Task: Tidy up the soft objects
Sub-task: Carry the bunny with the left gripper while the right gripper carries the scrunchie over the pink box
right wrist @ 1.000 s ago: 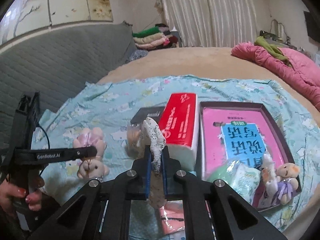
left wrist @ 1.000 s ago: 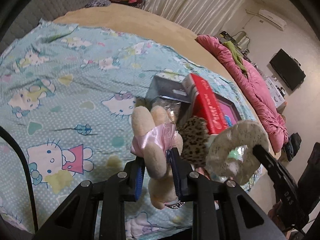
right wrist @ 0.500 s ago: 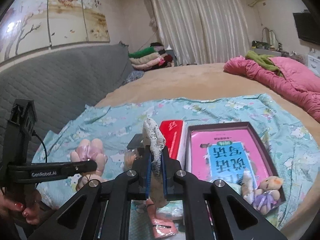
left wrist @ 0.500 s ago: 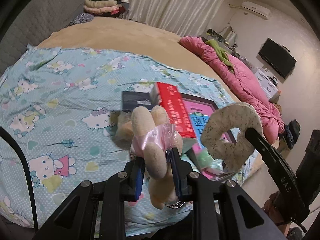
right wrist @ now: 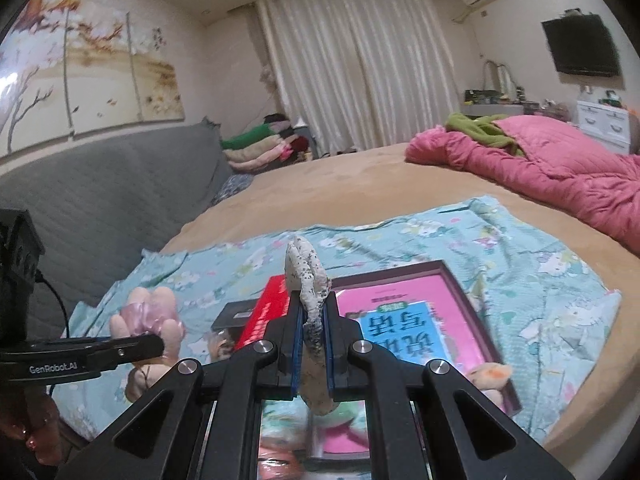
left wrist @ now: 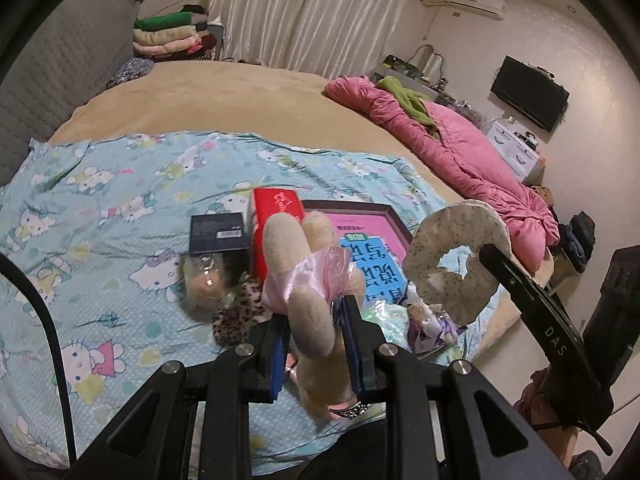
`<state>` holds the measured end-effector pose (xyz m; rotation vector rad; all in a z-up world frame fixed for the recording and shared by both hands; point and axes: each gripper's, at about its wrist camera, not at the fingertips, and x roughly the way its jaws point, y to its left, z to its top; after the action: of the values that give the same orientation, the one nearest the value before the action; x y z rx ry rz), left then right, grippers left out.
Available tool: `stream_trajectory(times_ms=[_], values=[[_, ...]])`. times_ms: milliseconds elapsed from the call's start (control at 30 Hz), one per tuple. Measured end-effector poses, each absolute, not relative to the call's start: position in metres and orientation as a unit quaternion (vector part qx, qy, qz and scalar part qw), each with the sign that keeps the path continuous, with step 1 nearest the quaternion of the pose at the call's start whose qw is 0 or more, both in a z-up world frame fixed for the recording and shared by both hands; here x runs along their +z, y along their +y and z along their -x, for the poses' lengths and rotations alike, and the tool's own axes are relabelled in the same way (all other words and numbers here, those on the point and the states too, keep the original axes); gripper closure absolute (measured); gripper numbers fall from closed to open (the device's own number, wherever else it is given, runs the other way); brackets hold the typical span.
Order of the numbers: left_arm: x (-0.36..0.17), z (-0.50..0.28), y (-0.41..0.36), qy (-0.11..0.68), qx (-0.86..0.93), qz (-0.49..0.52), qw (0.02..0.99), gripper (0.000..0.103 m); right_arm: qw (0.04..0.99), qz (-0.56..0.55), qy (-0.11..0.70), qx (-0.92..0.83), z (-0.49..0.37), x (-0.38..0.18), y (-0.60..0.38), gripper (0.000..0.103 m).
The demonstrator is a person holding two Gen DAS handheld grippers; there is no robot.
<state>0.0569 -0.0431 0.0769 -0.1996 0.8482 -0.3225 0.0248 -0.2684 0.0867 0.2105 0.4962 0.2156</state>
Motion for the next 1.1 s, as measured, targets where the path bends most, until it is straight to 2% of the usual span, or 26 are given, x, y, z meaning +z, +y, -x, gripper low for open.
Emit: stream_trajectory(times_ms=[800,1100], values=[[0.062,-0.088,-0.151,0.424,-0.233,0.046,0.874,0.078,0.958,-0.164,0.227,0.054,-0.021,0.076,-0.339,0.094],[0.032,-0.102,-0.183,0.453,-0.24,0.017,0.858,0.078,0.954,-0.179,0.238,0.04,-0.022,0.063,-0.351,0.094]])
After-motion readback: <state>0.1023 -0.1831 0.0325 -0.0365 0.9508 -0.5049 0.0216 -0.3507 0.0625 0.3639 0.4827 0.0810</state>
